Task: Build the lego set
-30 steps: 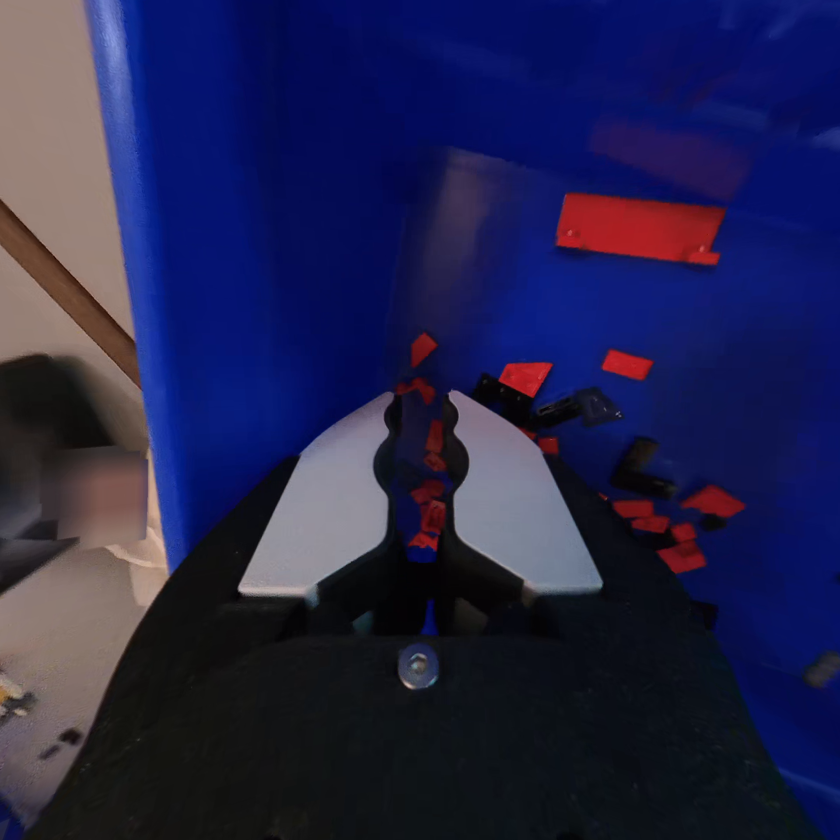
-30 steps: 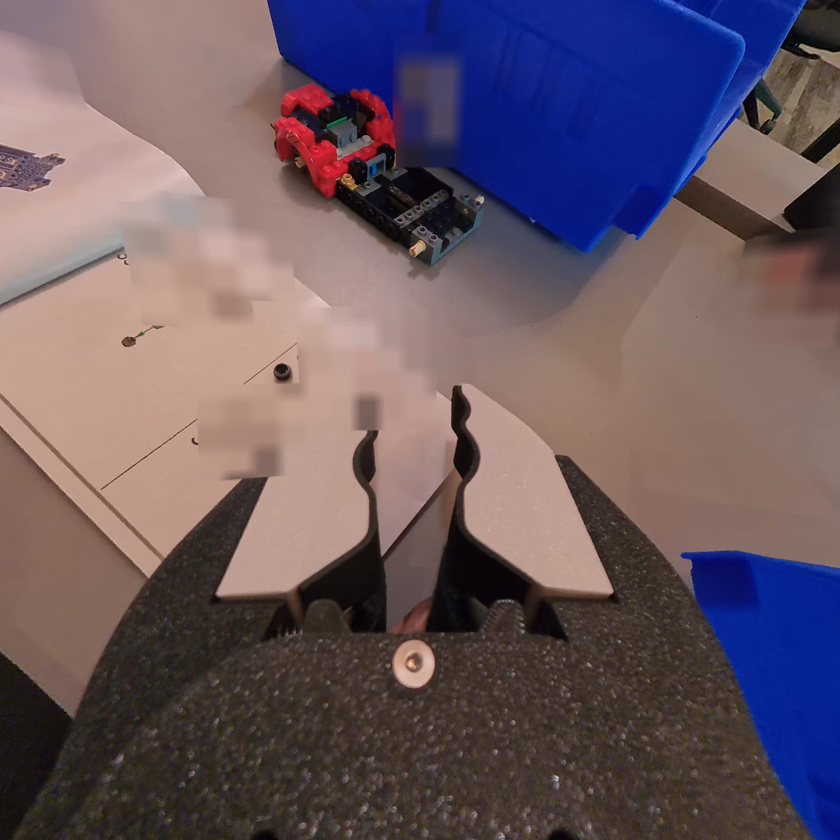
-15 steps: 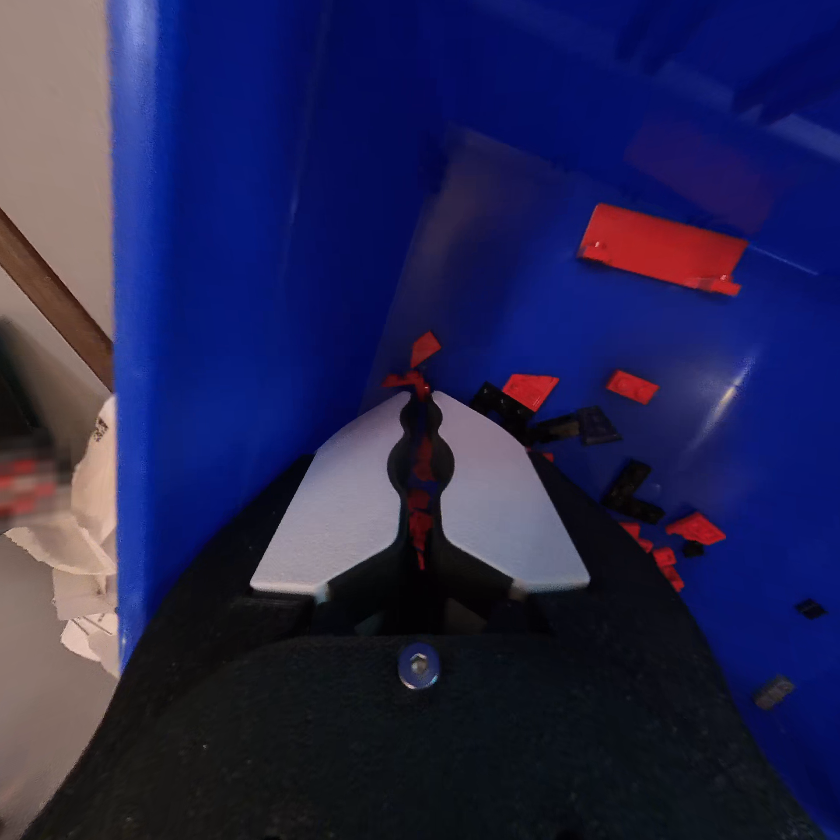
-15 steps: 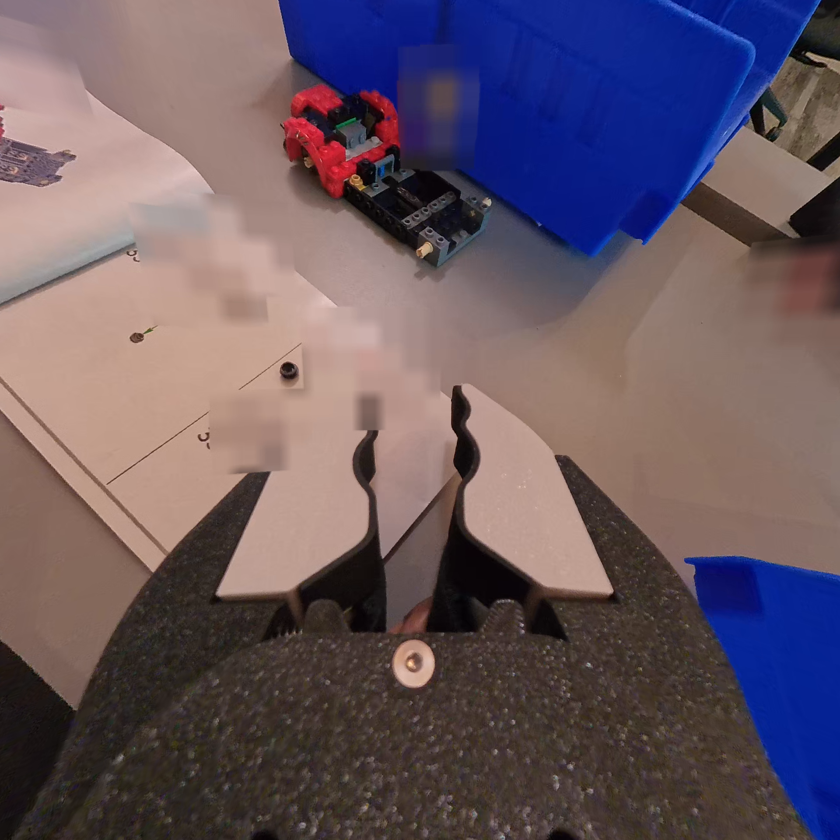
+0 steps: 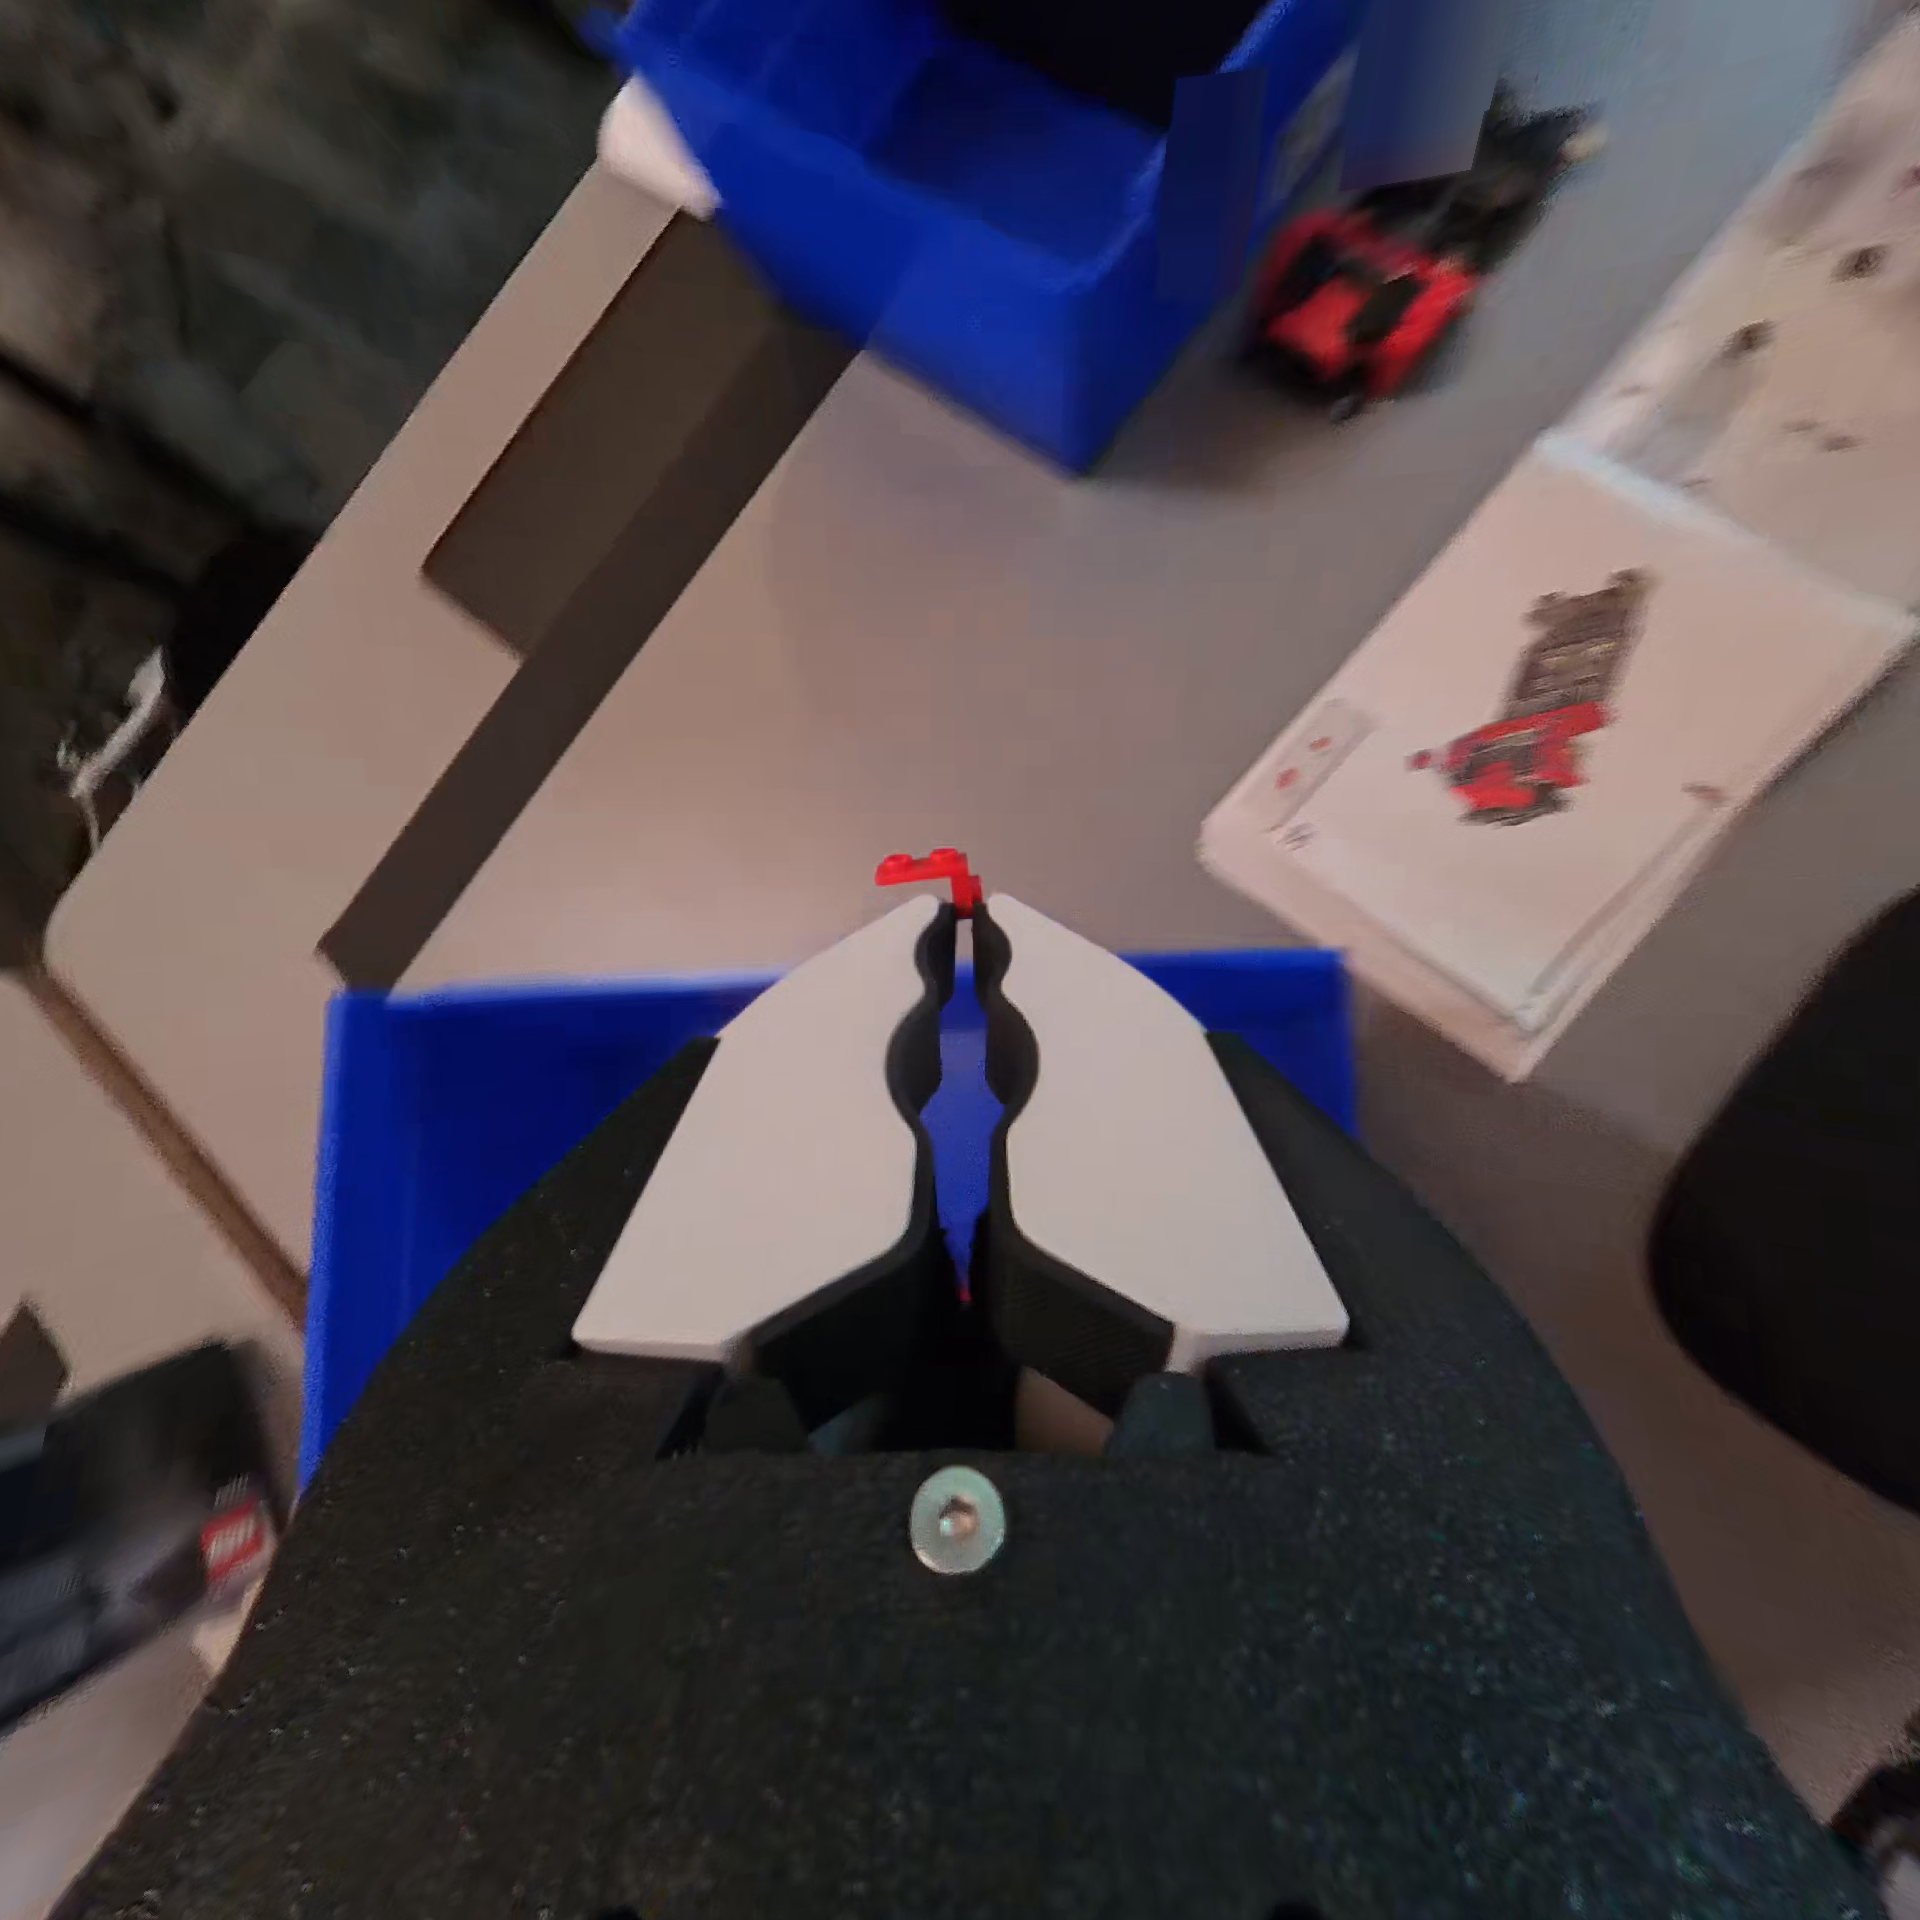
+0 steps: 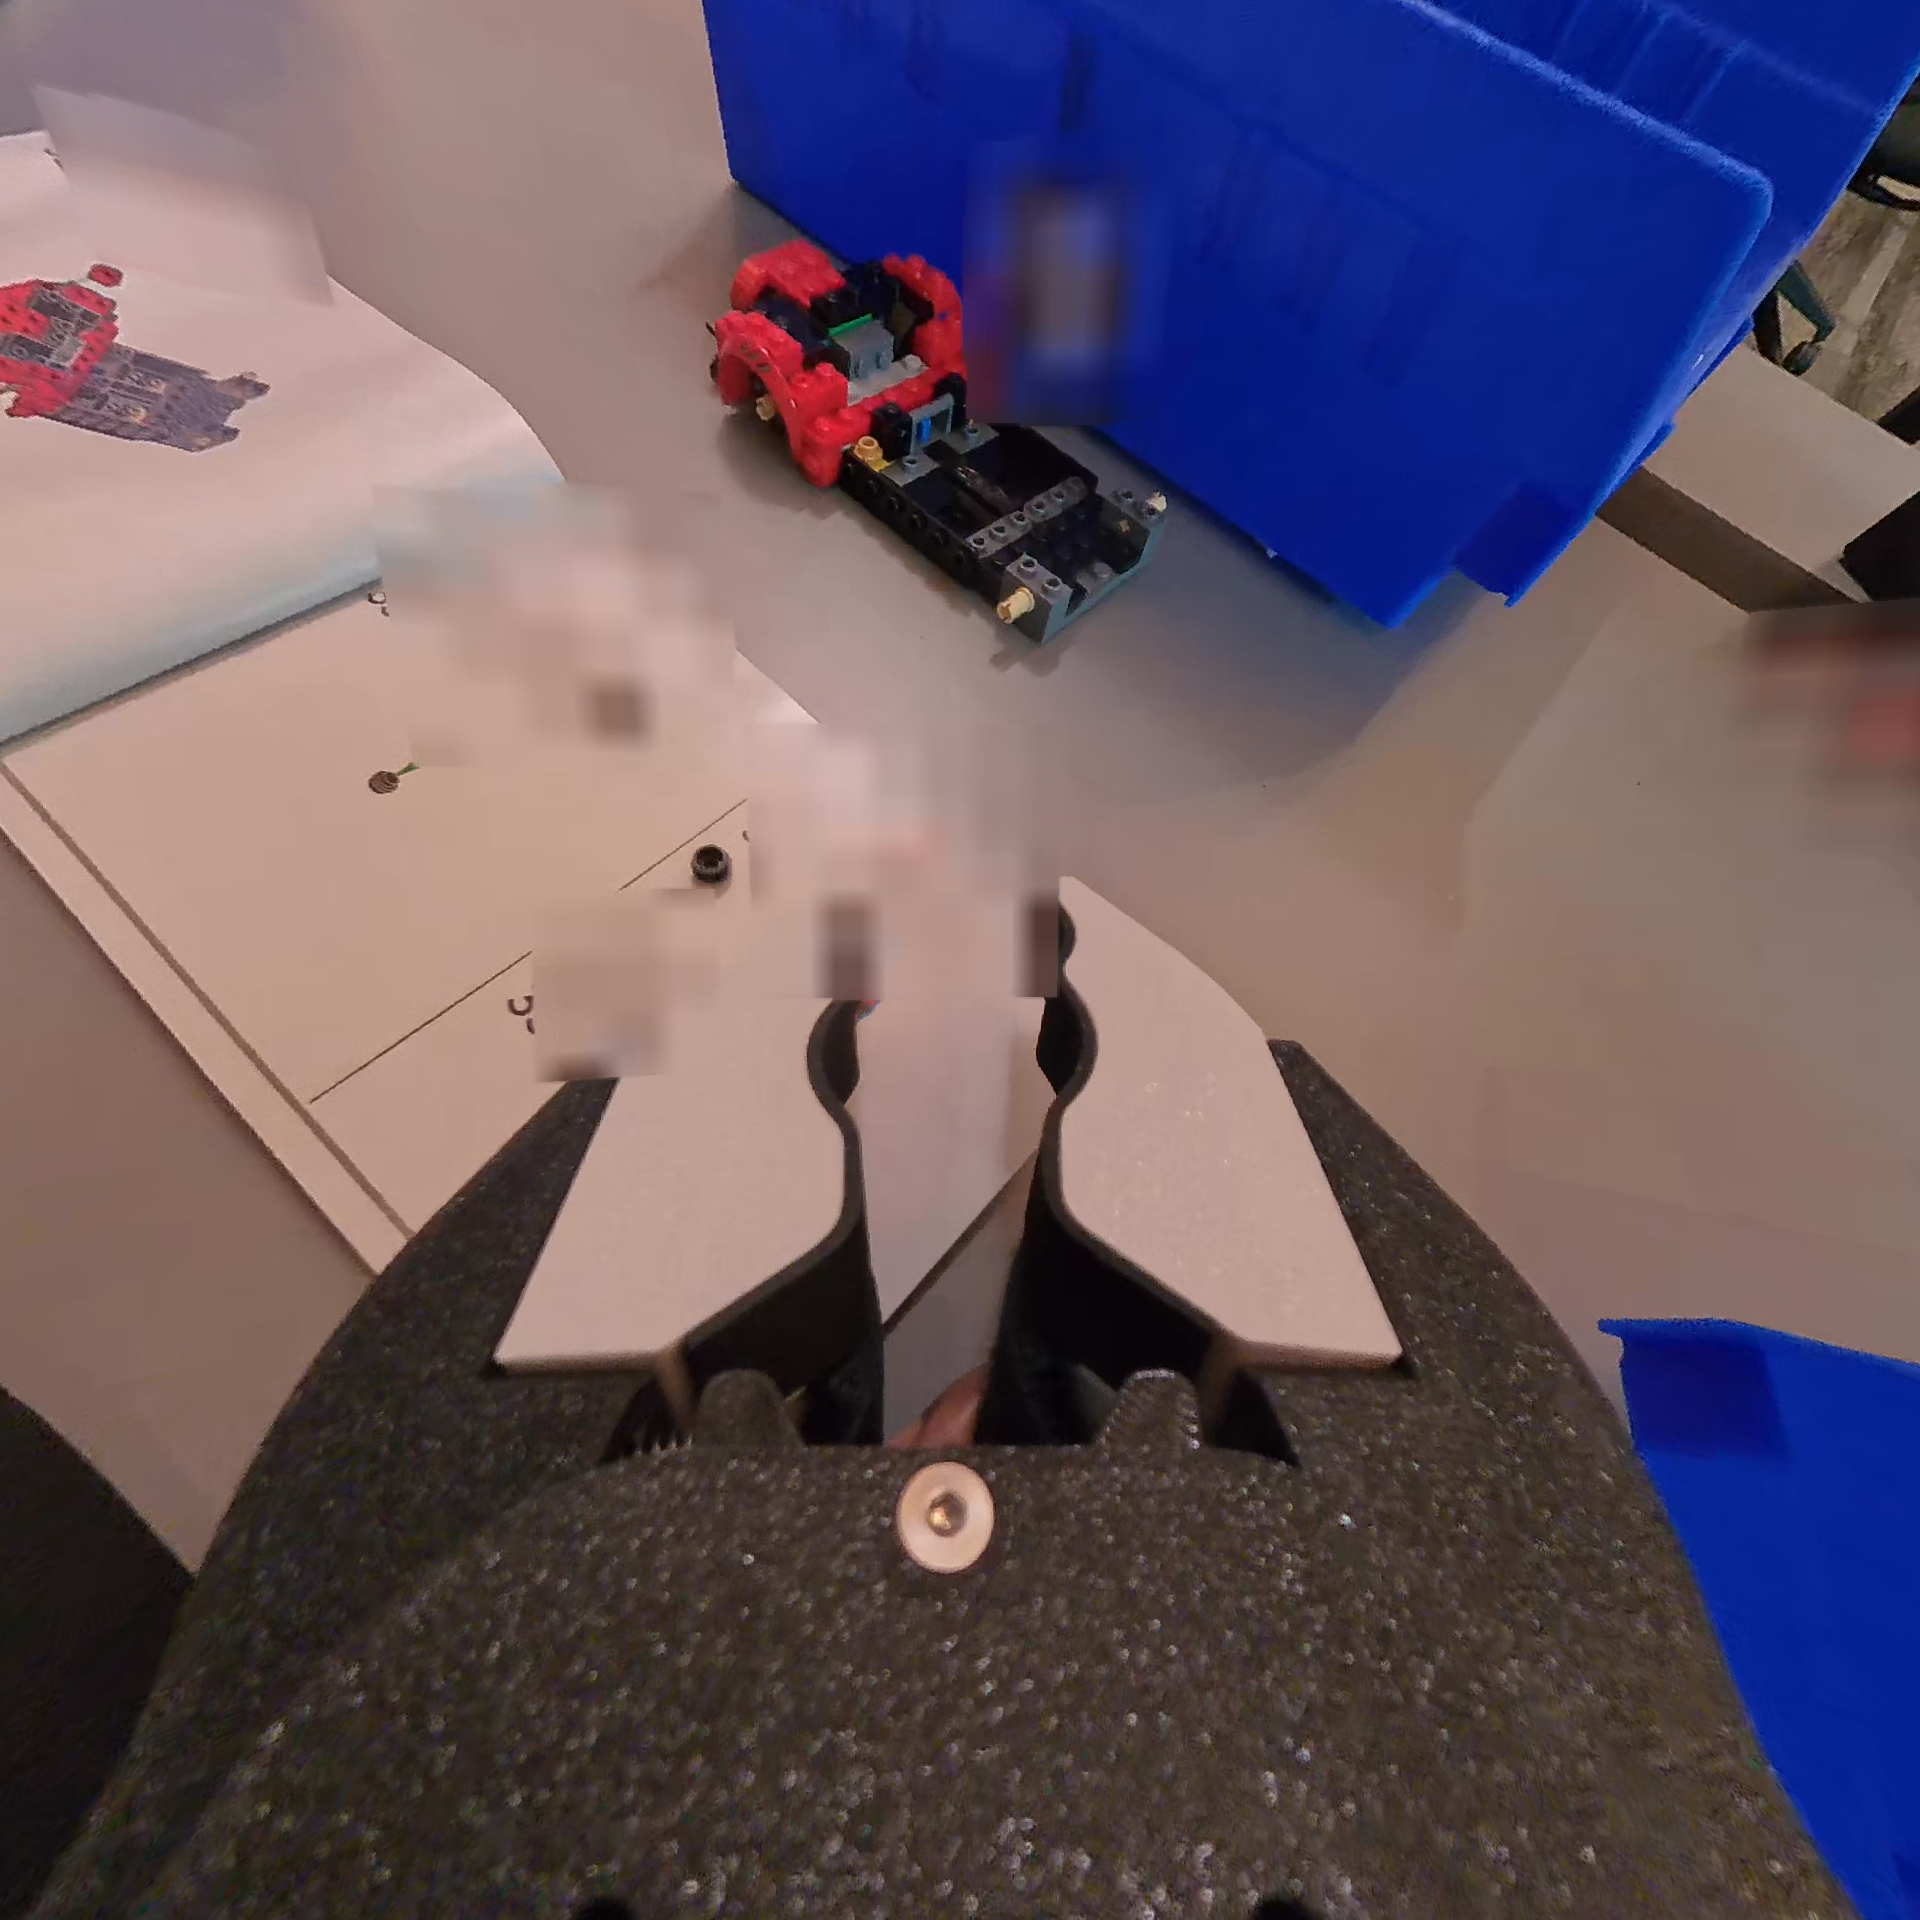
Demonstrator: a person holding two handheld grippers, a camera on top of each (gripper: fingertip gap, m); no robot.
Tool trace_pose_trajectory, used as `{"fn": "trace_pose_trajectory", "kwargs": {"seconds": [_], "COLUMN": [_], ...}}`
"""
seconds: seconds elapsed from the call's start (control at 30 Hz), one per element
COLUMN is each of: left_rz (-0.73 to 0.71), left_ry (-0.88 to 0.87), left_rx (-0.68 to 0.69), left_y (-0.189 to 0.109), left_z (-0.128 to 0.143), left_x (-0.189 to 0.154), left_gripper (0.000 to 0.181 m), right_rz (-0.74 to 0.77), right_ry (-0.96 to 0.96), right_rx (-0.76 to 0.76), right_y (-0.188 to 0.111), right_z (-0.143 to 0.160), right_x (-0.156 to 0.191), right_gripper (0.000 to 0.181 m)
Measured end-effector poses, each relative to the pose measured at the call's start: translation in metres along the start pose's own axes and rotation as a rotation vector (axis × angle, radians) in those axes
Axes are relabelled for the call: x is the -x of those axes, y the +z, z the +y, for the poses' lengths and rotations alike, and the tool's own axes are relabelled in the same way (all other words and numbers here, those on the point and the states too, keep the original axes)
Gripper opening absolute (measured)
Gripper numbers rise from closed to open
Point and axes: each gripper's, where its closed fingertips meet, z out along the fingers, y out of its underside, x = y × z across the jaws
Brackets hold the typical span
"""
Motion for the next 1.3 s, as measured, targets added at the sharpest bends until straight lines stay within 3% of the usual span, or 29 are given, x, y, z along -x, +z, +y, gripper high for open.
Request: {"fn": "trace_pose_trajectory", "kwargs": {"seconds": [0.13,0.27,0.57,0.77,0.97,1.17,1.3], "left_rz": [0.135,0.230,0.417,0.517,0.540,0.556,0.560], "left_ry": [0.141,0.269,0.442,0.508,0.553,0.549,0.536], "left_rx": [-0.053,-0.015,0.167,0.224,0.278,0.317,0.332], "left_y": [0.006,0.029,0.111,0.151,0.179,0.184,0.182], "left_z": [-0.044,-0.063,-0.057,-0.057,-0.055,-0.056,-0.055], "left_x": [-0.068,-0.123,-0.208,-0.257,-0.279,-0.281,-0.280], "left_gripper": [0.002,0.002,0.002,0.003,0.002,0.003,0.018], "right_rz": [-0.010,-0.027,-0.045,-0.059,-0.010,-0.002,-0.002], "right_ry": [-0.003,-0.004,-0.011,-0.005,0.086,0.186,0.146], "right_rx": [-0.011,-0.001,0.009,0.007,-0.086,-0.142,-0.127], "right_y": [-0.001,0.000,0.001,0.001,-0.008,-0.014,-0.013], "right_z": [-0.002,0.000,0.001,0.001,-0.012,-0.016,-0.016], "right_x": [0.002,0.005,0.008,0.011,-0.002,-0.011,-0.008], "right_gripper": [0.031,0.031,0.031,0.031,0.027,0.026,0.026]}}
